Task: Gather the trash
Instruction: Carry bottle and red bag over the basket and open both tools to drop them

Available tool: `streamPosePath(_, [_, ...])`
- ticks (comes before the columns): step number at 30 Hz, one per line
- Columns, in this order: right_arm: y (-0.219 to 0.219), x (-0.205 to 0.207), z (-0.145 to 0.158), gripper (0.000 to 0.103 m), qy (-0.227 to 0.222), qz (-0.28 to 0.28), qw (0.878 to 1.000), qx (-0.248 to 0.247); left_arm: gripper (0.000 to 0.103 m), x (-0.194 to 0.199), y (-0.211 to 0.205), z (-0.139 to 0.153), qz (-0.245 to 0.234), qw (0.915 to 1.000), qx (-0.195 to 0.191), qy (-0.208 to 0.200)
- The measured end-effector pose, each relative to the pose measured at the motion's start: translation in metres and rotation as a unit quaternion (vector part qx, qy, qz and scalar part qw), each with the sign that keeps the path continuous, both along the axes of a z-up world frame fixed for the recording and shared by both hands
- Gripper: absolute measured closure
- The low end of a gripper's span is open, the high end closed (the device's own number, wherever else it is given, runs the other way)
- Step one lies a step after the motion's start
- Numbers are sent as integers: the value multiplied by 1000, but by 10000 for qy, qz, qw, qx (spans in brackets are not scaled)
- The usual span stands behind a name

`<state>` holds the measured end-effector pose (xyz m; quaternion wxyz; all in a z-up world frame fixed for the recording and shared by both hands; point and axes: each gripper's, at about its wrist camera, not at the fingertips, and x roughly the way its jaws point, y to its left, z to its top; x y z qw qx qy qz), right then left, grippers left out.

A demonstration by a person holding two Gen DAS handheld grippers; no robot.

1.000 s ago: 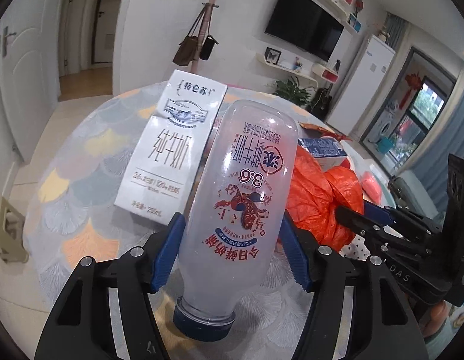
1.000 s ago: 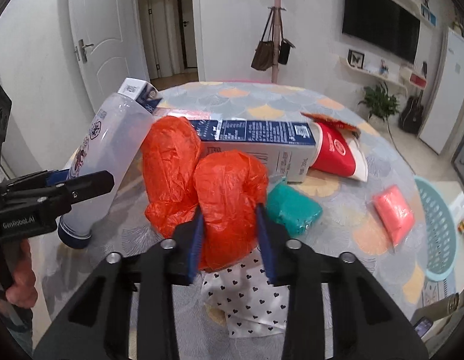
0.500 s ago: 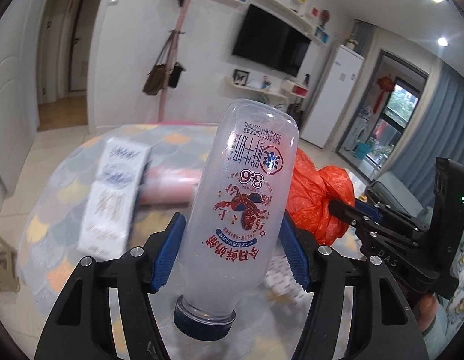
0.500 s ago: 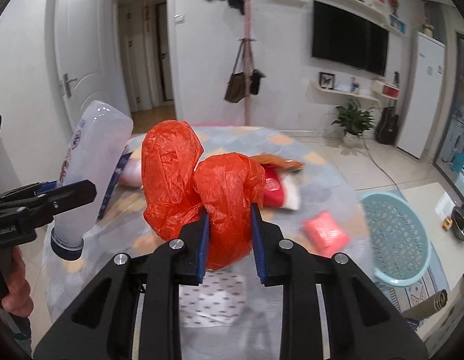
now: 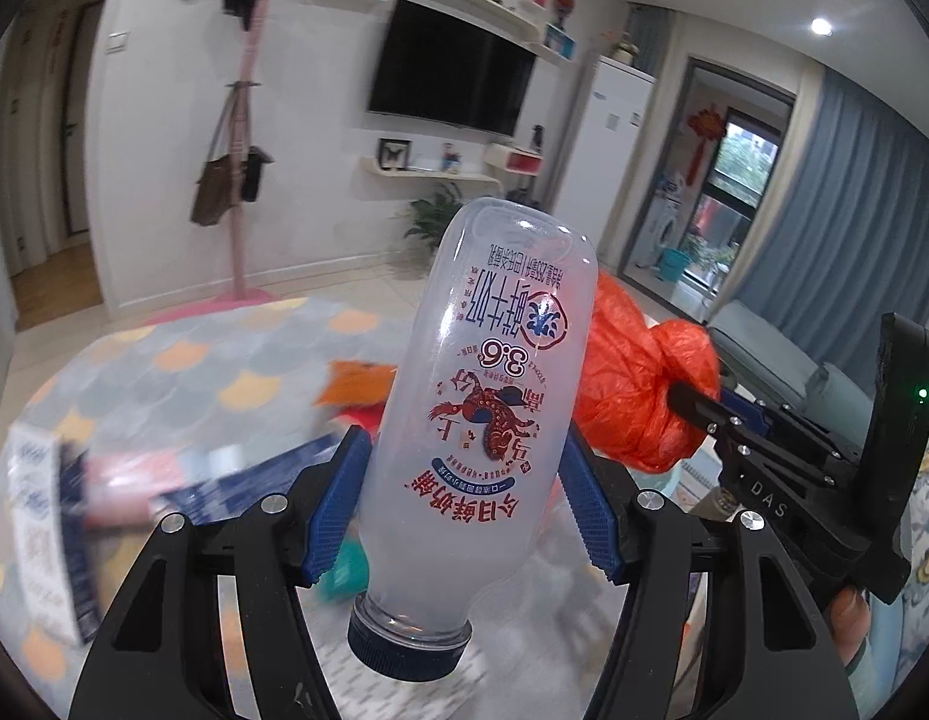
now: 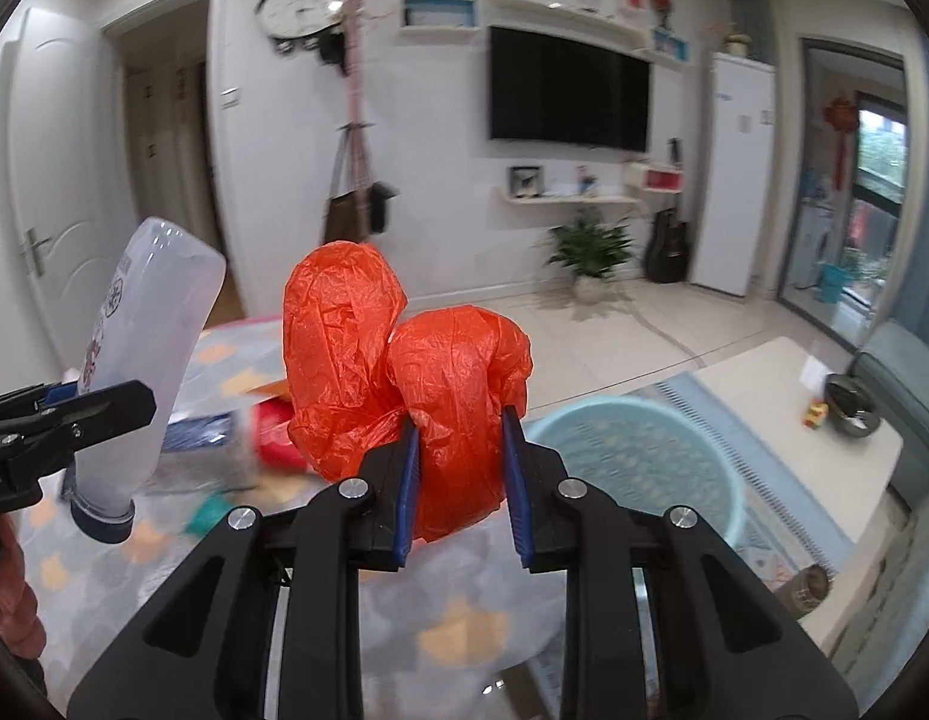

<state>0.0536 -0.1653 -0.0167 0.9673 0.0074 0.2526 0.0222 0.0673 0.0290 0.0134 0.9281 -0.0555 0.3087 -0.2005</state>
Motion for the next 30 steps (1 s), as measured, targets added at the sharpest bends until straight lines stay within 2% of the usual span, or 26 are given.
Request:
streamPosePath(7, [-85, 22, -9, 81, 89, -852, 9957, 363, 42, 46, -69, 2, -423, 9989, 164, 81])
streamPosePath(14, [-146, 56, -49, 81, 520, -1680, 9812, 791, 42, 94, -126, -9, -766, 9959, 329, 347])
streamPosePath(19, [-163, 74, -81, 81, 817, -1902, 9738, 939, 44, 123, -159, -23, -954, 9929, 419, 581])
streamPosePath(24, [-174, 91, -107, 81, 1089, -2049, 9674, 1011, 44, 148, -181, -44, -1084, 9891, 332, 942])
streamPosePath(30, [-186, 110, -136, 81, 1398, -2155, 9608, 1042, 44, 169, -200, -65, -1138, 9858, 307, 1195])
